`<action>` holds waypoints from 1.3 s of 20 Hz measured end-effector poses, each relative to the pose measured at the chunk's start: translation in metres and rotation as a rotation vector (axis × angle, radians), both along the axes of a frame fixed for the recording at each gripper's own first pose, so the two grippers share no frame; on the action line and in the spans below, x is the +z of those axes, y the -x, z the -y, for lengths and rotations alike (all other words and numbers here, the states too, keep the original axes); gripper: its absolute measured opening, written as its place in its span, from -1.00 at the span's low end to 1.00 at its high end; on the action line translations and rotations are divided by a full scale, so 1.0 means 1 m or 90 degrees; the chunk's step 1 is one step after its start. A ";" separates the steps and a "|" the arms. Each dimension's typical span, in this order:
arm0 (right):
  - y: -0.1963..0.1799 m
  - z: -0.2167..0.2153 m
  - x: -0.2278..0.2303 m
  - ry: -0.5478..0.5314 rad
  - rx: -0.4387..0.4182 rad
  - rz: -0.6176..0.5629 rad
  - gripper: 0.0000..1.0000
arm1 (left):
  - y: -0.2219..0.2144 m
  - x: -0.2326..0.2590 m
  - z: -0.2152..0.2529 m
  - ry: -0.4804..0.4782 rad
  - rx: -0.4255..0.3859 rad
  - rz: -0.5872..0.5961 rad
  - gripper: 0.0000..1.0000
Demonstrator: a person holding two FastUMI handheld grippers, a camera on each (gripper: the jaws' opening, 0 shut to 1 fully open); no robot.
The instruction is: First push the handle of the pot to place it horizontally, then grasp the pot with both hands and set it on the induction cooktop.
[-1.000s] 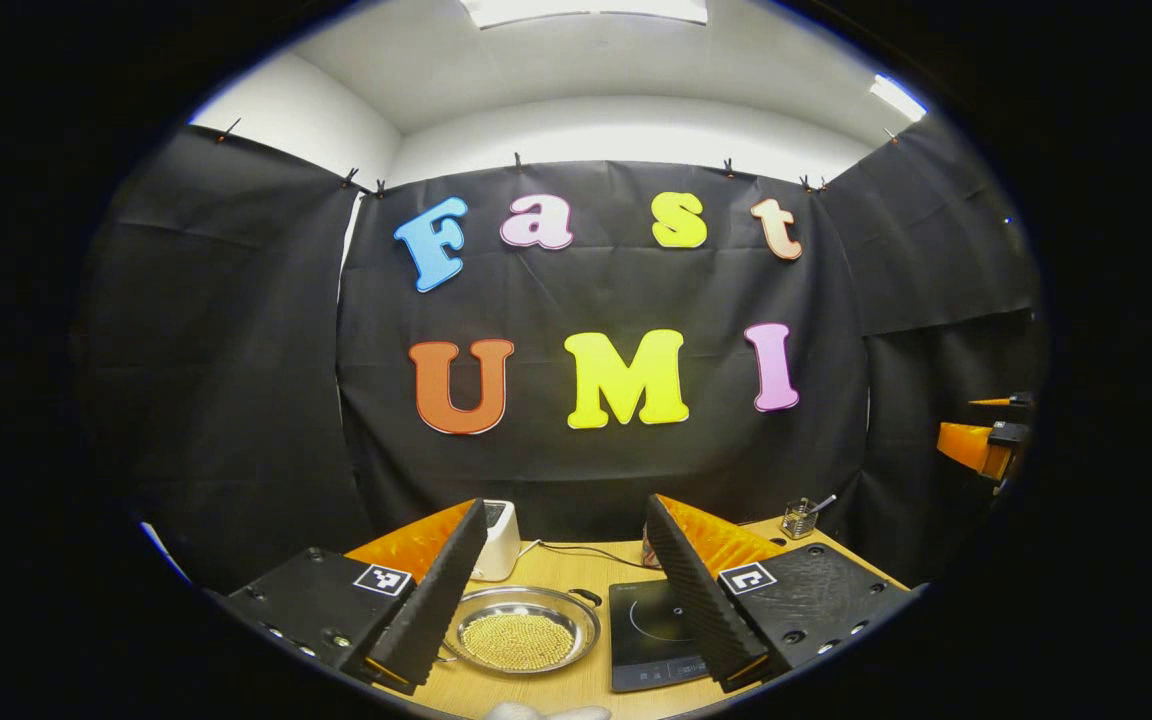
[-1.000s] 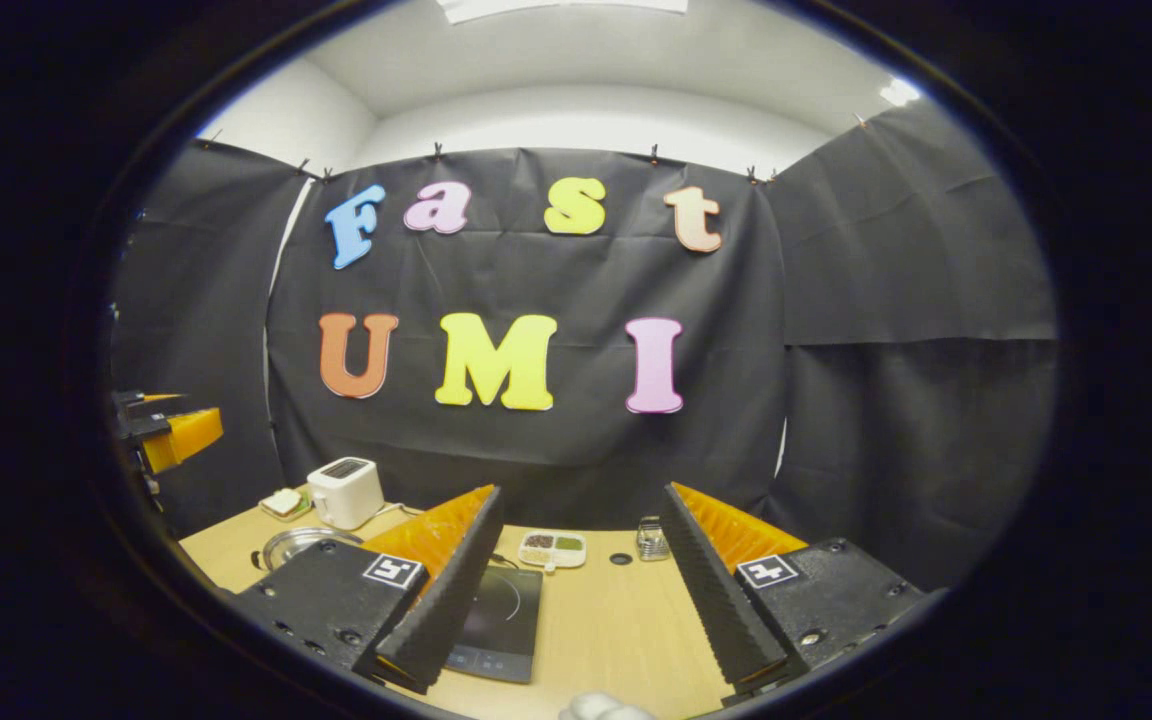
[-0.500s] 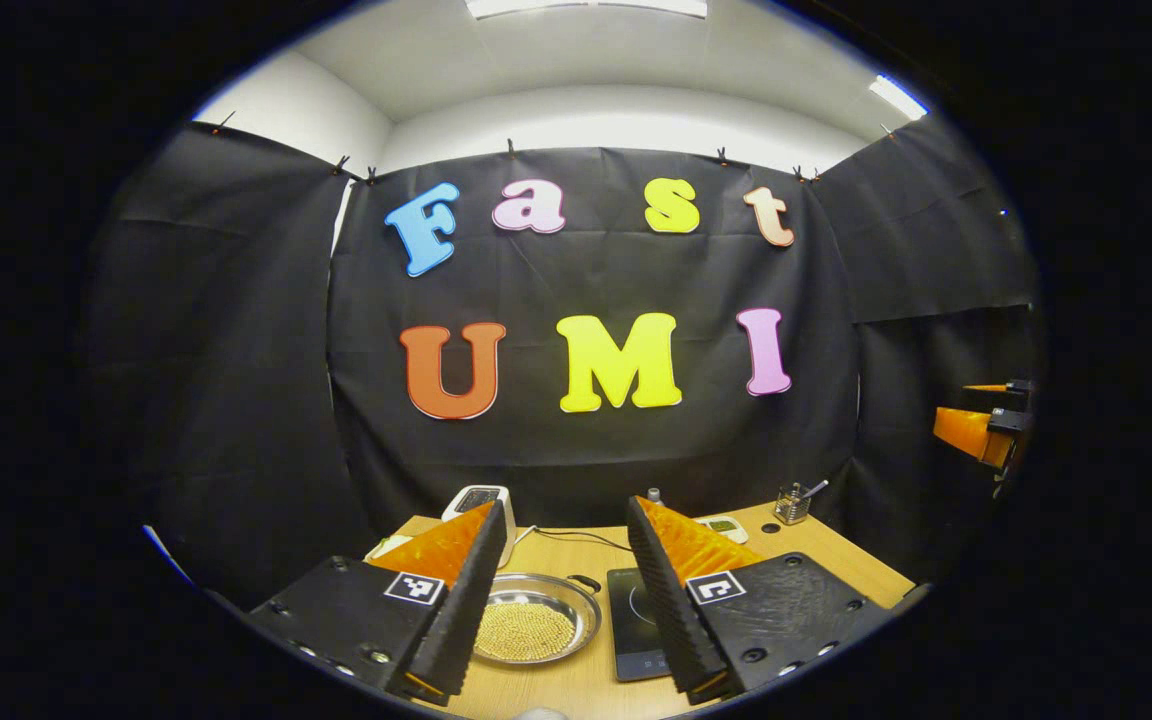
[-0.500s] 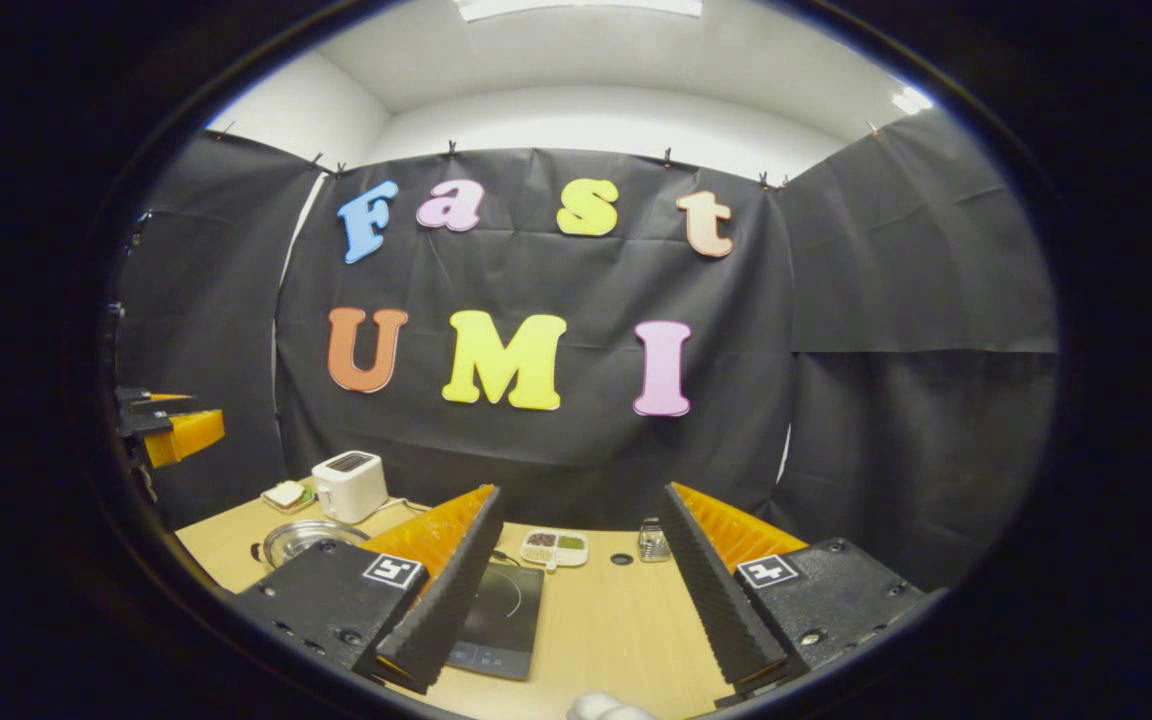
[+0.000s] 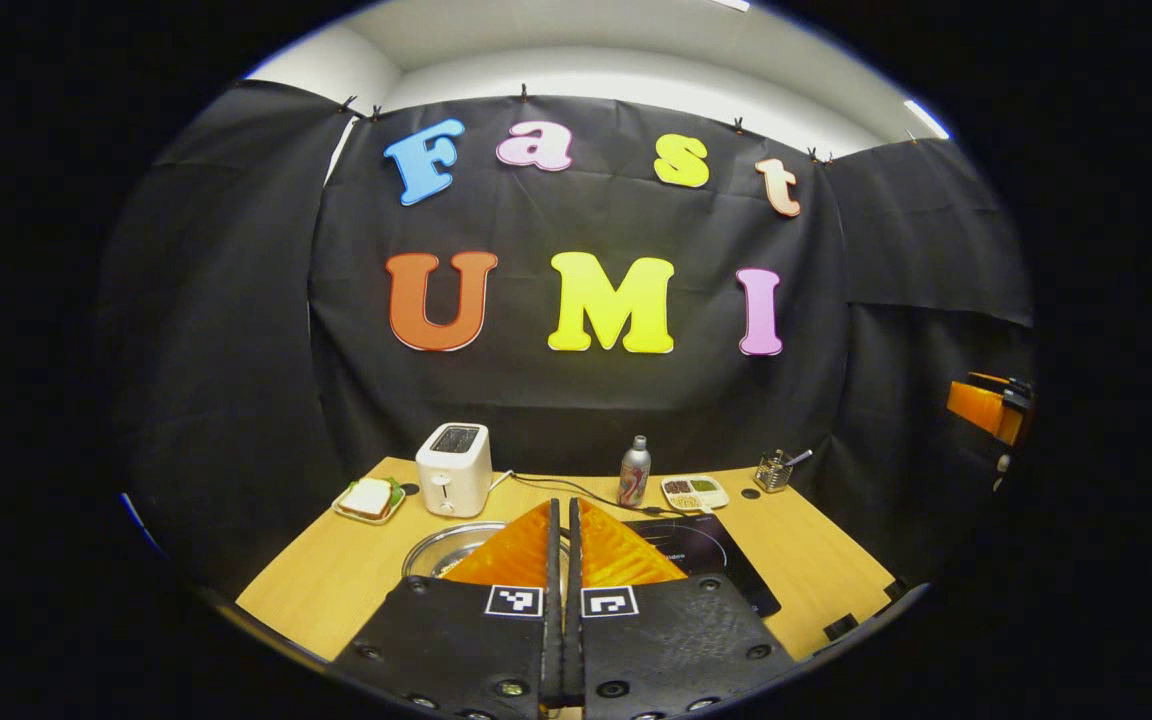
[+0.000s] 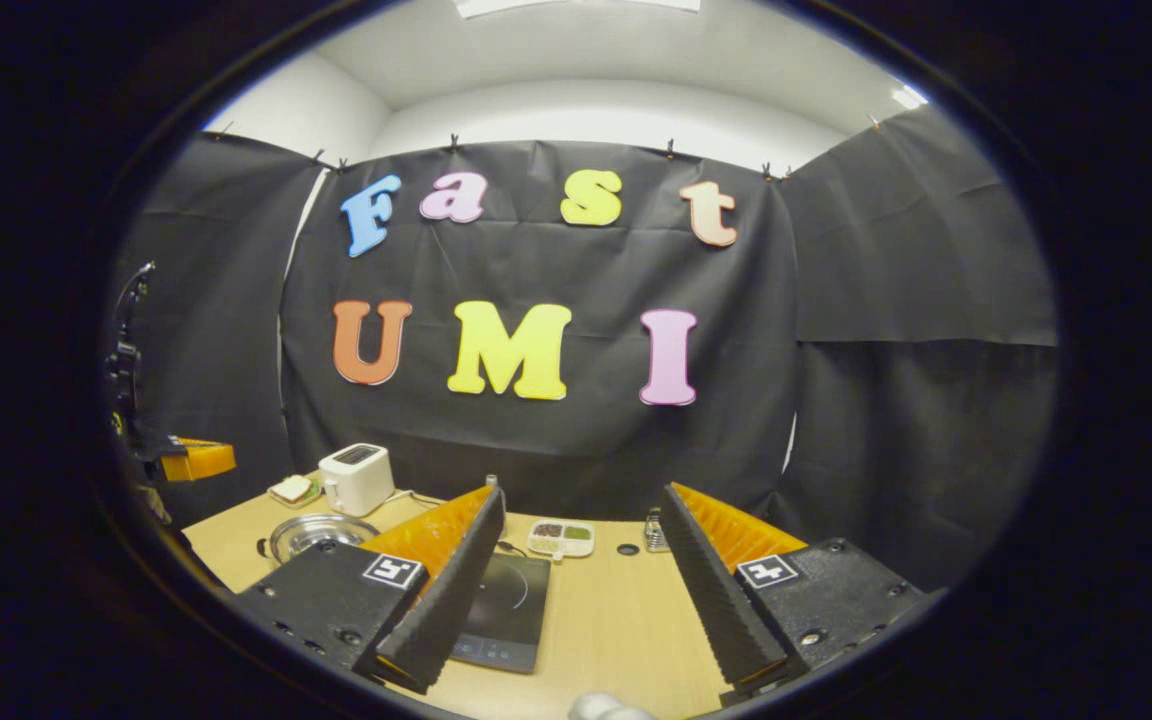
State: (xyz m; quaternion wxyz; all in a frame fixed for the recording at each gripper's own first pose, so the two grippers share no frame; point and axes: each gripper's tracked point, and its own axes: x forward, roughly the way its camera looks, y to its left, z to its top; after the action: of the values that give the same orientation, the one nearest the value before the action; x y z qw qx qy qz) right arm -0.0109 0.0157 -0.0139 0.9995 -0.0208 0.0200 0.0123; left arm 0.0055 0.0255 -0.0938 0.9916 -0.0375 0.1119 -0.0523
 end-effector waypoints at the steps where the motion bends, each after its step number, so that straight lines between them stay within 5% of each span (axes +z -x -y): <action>1: 0.001 0.000 -0.003 0.003 0.000 -0.006 0.94 | -0.004 -0.013 -0.006 -0.012 -0.002 -0.010 -1.00; 14: 0.005 -0.003 -0.056 0.001 -0.030 -0.099 0.96 | 0.013 -0.234 -0.076 -0.067 -0.001 -0.320 -1.00; 18: 0.003 -0.007 -0.065 0.007 -0.034 -0.113 0.96 | 0.011 -0.267 -0.092 -0.097 -0.015 -0.379 -1.00; 19: 0.002 -0.008 -0.067 0.005 -0.032 -0.118 0.96 | 0.011 -0.277 -0.097 -0.098 -0.012 -0.396 -0.80; 20: 0.001 -0.010 -0.070 0.005 -0.031 -0.124 0.99 | 0.009 -0.283 -0.099 -0.095 -0.014 -0.407 -1.00; 21: -0.001 -0.011 -0.072 0.006 -0.029 -0.128 0.96 | 0.005 -0.288 -0.103 -0.099 -0.010 -0.414 -0.80; 22: -0.002 -0.012 -0.076 0.008 -0.027 -0.134 0.94 | 0.001 -0.290 -0.107 -0.104 -0.008 -0.417 -1.00; 25: -0.003 -0.015 -0.076 -0.011 -0.022 -0.141 0.96 | -0.006 -0.301 -0.113 -0.120 -0.013 -0.432 -1.00; 26: -0.004 -0.015 -0.077 -0.018 -0.023 -0.143 0.96 | -0.008 -0.305 -0.116 -0.121 -0.011 -0.439 -0.80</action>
State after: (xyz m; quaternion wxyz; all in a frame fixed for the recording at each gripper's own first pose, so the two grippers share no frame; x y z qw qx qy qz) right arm -0.0073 0.0306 -0.0909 0.9913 -0.0045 0.1318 -0.0035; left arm 0.0133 0.1415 -0.3990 0.8942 0.0404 0.4446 -0.0341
